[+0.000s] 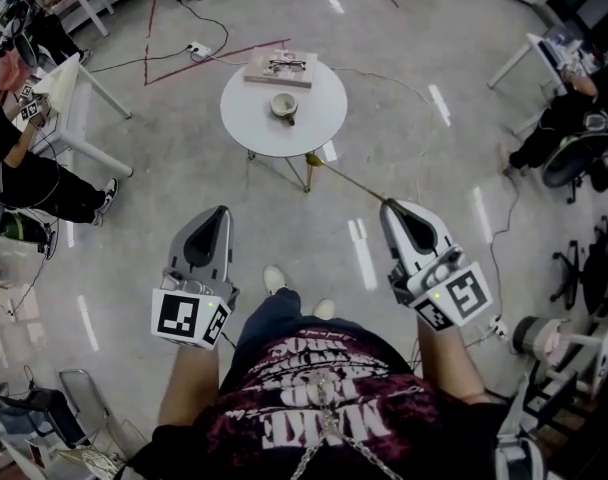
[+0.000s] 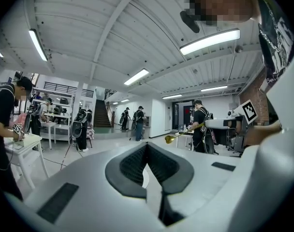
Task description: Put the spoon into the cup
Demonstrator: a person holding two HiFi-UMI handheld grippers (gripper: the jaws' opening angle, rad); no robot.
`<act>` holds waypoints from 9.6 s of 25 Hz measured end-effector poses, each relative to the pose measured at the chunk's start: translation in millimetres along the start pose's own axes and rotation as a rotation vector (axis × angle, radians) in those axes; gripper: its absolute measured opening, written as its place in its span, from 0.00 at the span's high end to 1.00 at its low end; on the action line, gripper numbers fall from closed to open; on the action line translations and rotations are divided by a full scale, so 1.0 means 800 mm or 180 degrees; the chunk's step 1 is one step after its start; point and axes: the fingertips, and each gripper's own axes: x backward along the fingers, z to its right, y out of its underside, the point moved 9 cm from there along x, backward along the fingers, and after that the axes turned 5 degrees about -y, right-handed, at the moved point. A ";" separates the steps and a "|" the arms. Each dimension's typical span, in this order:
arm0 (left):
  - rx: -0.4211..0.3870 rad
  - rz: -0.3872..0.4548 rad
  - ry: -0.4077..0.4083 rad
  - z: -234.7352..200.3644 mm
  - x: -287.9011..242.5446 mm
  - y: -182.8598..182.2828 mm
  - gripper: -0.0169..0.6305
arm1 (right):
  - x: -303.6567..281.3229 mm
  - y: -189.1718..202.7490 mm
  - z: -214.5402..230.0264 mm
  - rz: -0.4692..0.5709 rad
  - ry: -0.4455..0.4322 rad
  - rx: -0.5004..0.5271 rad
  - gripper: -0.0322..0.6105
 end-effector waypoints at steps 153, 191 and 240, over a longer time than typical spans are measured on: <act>-0.0103 -0.0269 0.0177 -0.133 -0.436 -0.038 0.93 | -0.302 -0.029 0.340 0.0087 -0.0202 -0.0283 0.89; 0.0271 -0.0959 0.0262 -0.242 -0.536 0.090 0.93 | -0.450 0.092 0.396 -0.0762 -0.0060 -0.0694 0.89; 0.0556 -0.1964 0.0350 -0.246 -0.572 0.313 0.93 | -0.488 0.444 0.406 -0.2377 0.0132 -0.1493 0.72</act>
